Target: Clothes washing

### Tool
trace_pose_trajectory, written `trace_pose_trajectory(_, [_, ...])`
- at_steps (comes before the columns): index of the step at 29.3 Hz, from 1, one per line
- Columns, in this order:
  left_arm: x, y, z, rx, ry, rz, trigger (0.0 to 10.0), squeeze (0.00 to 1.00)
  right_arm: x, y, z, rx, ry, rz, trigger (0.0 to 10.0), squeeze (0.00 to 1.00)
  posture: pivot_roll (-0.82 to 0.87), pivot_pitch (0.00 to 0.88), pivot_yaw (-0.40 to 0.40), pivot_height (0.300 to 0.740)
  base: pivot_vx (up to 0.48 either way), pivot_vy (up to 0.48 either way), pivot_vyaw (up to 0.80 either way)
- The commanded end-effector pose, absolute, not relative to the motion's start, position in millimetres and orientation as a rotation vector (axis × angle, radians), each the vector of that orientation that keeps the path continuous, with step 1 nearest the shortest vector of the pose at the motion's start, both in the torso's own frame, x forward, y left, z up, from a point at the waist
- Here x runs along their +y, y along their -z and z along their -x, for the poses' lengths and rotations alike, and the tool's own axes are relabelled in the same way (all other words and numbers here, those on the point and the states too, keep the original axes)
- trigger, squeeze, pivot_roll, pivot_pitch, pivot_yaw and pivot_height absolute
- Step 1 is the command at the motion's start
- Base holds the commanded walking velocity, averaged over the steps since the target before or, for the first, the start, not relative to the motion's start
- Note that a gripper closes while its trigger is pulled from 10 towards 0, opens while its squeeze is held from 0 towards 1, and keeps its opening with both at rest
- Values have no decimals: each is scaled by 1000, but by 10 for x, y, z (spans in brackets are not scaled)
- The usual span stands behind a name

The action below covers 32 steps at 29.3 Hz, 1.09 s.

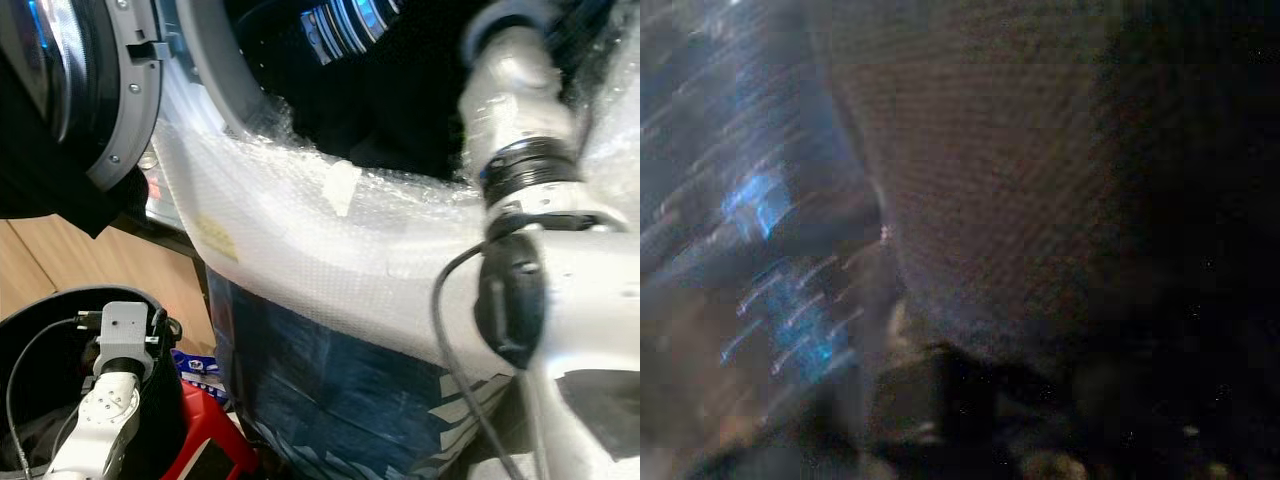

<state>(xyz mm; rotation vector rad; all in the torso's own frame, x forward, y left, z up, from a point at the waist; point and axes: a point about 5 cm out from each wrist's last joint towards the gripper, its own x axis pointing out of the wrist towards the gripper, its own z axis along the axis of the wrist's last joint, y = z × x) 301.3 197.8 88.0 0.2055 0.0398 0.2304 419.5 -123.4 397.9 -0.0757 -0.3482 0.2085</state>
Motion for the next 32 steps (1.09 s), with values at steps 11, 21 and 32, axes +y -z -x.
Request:
trace_pose_trajectory(11, [1727,-967,-3066,10,-104,-209,10000,0,-1054,-3534,-4259,-240,-280,273,10000,1000,72,0,-9,740,0,0,0])
trace_pose_trajectory(21, [1715,-1004,-3086,4,-93,-216,10000,0,-1639,-3992,-4194,-351,73,134,10000,1000,60,0,-2,740,0,0,0])
trace_pose_trajectory(32, [1705,-1010,-3070,10,-77,-223,10000,0,-1797,-3613,-4256,-215,33,90,10000,1000,30,0,17,740,0,0,0])
